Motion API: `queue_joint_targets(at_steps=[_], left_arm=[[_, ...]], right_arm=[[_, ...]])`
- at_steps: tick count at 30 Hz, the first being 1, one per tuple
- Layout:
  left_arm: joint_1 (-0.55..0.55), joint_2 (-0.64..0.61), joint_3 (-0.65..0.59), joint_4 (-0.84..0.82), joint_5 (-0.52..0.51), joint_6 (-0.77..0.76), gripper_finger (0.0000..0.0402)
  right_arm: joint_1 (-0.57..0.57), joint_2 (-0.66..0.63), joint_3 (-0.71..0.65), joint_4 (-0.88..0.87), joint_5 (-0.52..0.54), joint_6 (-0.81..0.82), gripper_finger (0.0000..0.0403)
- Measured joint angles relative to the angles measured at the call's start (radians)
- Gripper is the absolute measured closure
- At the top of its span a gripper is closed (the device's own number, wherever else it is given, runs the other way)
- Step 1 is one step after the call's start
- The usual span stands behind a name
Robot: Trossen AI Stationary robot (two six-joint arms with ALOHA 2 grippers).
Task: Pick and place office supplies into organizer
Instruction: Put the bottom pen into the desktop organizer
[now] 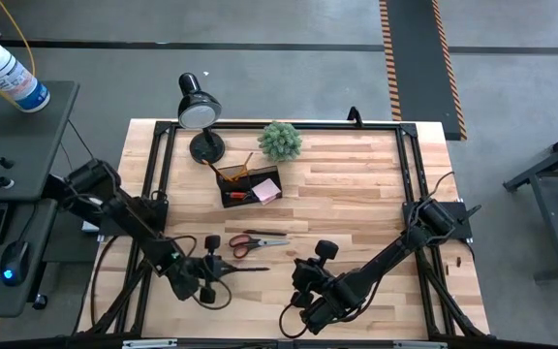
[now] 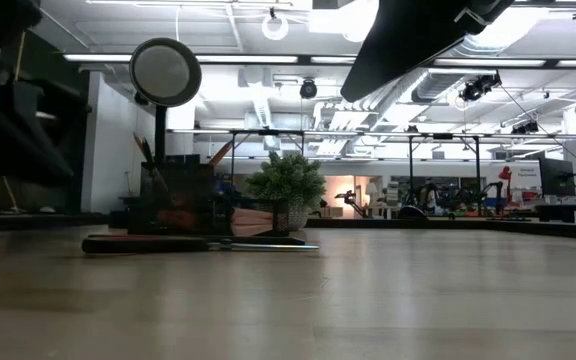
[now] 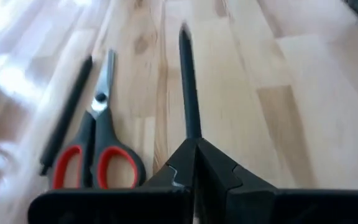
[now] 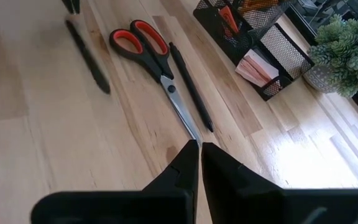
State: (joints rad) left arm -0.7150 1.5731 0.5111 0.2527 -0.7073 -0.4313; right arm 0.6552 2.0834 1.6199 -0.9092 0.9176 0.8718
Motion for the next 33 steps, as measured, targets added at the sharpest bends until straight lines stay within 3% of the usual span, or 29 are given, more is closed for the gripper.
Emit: queue_joint_targets(at_steps=[7,19,24,33], left_arm=[[0.001,-0.076,0.001,-0.080,-0.016,0.020,0.0401],[-0.025,-0.082,0.002,-0.070,0.174,-0.101,0.0365],[-0.093,-0.044,0.003,-0.082,0.095,-0.210,0.0338],[-0.146,0.137,0.021,-0.069,0.016,-0.419,0.0286]], right_arm=[[0.000,0.000,0.000,0.000,-0.006,0.001,0.0393],[0.000,0.000,0.000,0.000,-0.007,0.008,0.0394],[0.000,0.000,0.000,0.001,-0.008,0.010,0.0392],[0.000,0.000,0.000,0.006,-0.008,0.010,0.0392]])
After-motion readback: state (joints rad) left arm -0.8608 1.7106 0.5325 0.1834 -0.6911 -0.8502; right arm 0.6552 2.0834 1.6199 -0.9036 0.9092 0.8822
